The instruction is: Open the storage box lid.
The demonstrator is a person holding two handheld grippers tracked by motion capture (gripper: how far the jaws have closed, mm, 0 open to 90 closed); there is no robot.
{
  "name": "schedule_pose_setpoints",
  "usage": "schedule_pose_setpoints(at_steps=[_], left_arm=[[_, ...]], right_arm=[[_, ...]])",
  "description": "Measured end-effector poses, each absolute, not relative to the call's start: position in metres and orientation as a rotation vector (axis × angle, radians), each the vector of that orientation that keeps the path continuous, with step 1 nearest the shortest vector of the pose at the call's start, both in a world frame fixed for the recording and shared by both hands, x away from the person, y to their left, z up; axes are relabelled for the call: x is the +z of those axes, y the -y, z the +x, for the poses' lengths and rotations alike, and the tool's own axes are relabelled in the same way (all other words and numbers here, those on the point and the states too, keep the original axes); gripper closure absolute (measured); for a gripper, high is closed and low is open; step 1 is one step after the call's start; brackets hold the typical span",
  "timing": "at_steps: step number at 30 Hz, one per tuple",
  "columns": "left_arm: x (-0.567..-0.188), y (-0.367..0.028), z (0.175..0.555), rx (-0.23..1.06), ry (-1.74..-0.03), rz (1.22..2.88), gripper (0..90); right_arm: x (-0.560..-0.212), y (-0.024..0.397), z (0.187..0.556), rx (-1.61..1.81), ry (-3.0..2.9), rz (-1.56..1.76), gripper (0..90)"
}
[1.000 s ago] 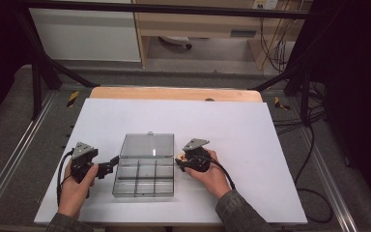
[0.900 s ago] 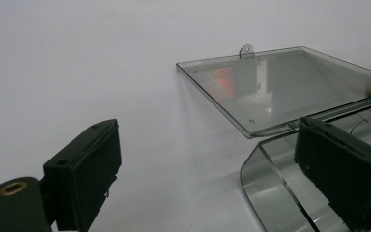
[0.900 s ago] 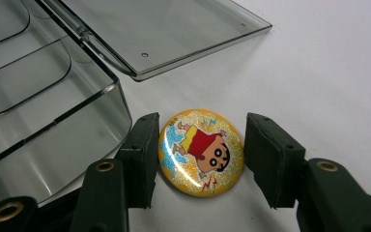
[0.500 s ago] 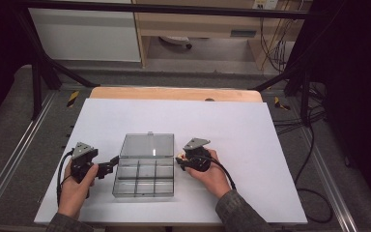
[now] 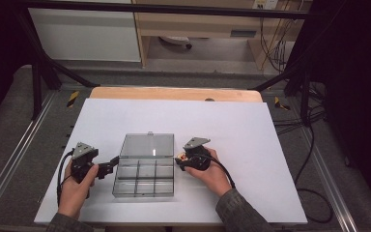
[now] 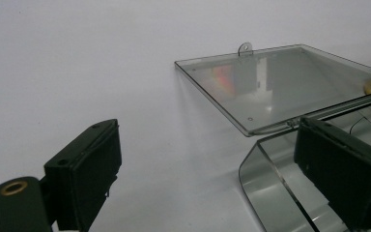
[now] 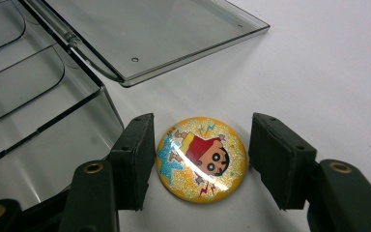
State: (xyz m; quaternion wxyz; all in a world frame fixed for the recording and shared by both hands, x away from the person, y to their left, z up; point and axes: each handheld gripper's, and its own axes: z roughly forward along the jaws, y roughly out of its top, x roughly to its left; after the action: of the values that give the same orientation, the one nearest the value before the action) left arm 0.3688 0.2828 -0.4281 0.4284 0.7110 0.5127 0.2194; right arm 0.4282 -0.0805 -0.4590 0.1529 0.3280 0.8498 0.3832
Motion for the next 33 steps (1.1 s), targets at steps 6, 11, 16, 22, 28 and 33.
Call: schedule_pose_setpoints(at_steps=[6, 11, 16, 22, 28, 33], left_arm=[[-0.4279, -0.2826, 0.3685, 0.547, -1.275, 1.781, 9.3], [-0.4281, -0.2828, 0.3687, 0.547, -1.277, 1.776, 9.3], [-0.4281, -0.2829, 0.3689, 0.545, -1.278, 1.776, 9.3], [-0.4277, -0.2833, 0.3687, 0.545, -1.279, 1.776, 9.3], [-0.4276, -0.2835, 0.3687, 0.546, -1.279, 1.775, 9.3], [-0.4276, -0.2837, 0.3687, 0.546, -1.279, 1.774, 9.3]], right_arm=[[-0.4578, 0.0784, 0.4259, 1.082, -2.44, 0.932, 47.5], [-0.4571, 0.0775, 0.4251, 1.075, -2.44, 0.941, 47.7], [-0.4574, 0.0783, 0.4255, 1.088, -2.439, 0.946, 47.6], [-0.4572, 0.0784, 0.4251, 1.09, -2.439, 0.946, 47.6], [-0.456, 0.0794, 0.4248, 1.086, -2.444, 0.938, 47.6], [-0.4541, 0.0797, 0.4235, 1.092, -2.443, 0.936, 47.6]])
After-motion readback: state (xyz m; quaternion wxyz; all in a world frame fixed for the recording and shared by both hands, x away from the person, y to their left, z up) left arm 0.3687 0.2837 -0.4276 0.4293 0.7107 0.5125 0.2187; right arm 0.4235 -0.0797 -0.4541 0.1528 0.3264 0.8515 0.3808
